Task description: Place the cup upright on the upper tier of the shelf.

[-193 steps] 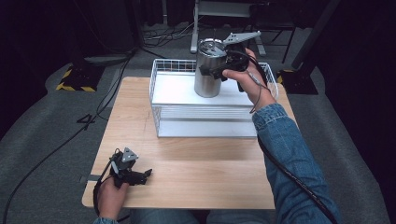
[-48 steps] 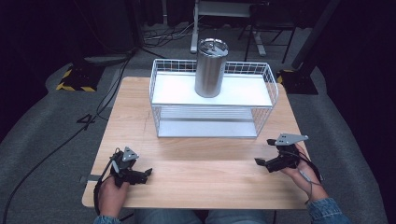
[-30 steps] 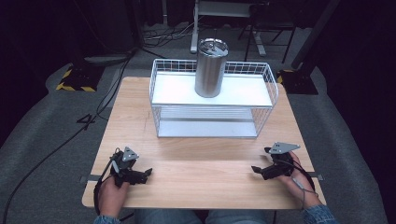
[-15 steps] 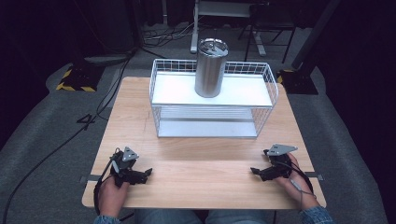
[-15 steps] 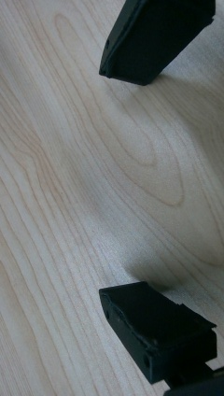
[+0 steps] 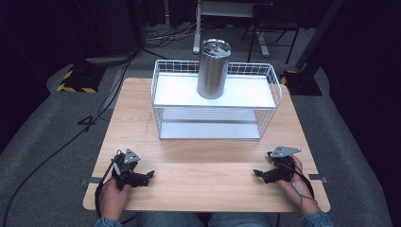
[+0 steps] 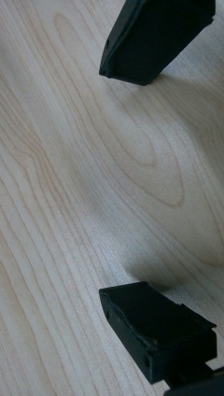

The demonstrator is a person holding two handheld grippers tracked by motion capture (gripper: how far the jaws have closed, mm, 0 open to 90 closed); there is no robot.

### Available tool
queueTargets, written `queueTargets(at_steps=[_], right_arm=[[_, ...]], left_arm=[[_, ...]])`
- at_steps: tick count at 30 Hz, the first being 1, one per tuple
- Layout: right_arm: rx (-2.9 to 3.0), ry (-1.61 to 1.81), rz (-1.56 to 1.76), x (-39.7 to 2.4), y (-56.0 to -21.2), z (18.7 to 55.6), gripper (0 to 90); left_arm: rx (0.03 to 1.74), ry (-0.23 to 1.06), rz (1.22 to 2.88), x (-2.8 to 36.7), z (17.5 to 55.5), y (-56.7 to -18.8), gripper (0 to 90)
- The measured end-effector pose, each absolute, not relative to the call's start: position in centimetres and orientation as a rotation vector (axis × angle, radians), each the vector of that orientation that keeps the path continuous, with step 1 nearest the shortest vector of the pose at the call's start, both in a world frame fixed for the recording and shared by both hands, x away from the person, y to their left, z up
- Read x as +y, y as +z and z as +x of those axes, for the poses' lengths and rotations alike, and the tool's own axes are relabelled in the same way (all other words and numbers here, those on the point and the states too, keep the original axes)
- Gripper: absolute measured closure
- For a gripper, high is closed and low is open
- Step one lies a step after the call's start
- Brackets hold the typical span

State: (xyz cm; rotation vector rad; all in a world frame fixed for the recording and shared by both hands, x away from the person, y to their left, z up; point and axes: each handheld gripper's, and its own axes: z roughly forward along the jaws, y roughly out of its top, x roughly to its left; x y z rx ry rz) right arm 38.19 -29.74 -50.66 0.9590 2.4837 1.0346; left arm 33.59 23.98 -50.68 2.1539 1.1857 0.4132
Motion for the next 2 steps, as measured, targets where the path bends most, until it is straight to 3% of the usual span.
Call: queueTargets(at_steps=[2], right_arm=[[2.483,1.036,0.959,-29.73,-50.67,38.19,0.5]], left_arm=[[1.186,0.414,2.155,23.98,33.59,-50.67,0.0]])
